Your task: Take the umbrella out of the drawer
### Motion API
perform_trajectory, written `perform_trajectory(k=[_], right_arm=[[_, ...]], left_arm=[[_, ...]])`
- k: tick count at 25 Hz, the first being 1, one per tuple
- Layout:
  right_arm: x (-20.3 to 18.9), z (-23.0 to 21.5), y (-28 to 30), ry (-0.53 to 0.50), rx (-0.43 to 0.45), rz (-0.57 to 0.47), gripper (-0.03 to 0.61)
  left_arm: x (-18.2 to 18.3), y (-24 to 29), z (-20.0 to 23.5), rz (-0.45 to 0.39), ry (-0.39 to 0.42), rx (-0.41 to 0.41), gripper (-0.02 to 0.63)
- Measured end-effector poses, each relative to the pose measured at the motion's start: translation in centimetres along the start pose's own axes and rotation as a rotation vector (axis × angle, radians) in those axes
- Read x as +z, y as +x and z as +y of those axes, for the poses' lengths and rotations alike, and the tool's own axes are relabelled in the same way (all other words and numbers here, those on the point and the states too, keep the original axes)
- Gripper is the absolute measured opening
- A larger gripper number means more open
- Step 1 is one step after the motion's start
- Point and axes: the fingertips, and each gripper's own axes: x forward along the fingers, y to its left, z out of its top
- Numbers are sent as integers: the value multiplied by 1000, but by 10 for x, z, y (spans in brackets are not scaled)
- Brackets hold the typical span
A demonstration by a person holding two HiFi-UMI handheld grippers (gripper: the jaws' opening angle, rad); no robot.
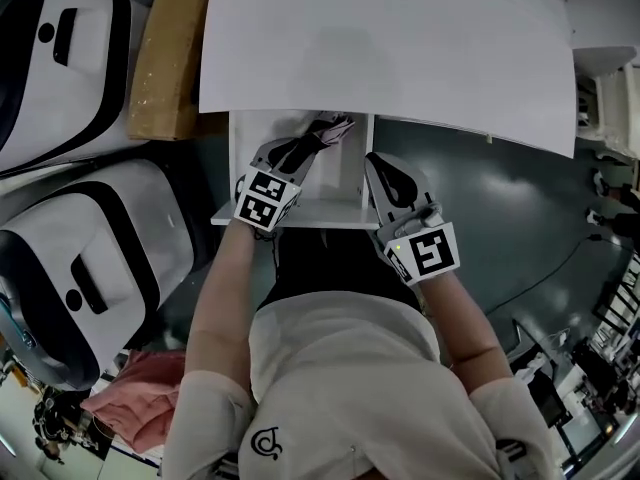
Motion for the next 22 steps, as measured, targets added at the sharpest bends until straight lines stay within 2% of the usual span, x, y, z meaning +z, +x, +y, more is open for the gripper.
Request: perform_trajectory(k=[3, 9, 14, 22], right_arm=[[-14, -4, 11, -1, 7, 35, 6], [-28, -17, 23, 34, 5, 50, 6], [-43, -27, 30, 56, -4, 77, 6], [-62, -49, 28, 93, -47, 113, 6]], left_arm=[[-20, 23, 5, 93, 1, -25, 233], [-43, 65, 13, 234, 27, -23, 347], [-56, 97, 14, 324, 30, -20, 379], [-65, 132, 18, 402, 68, 20, 408]])
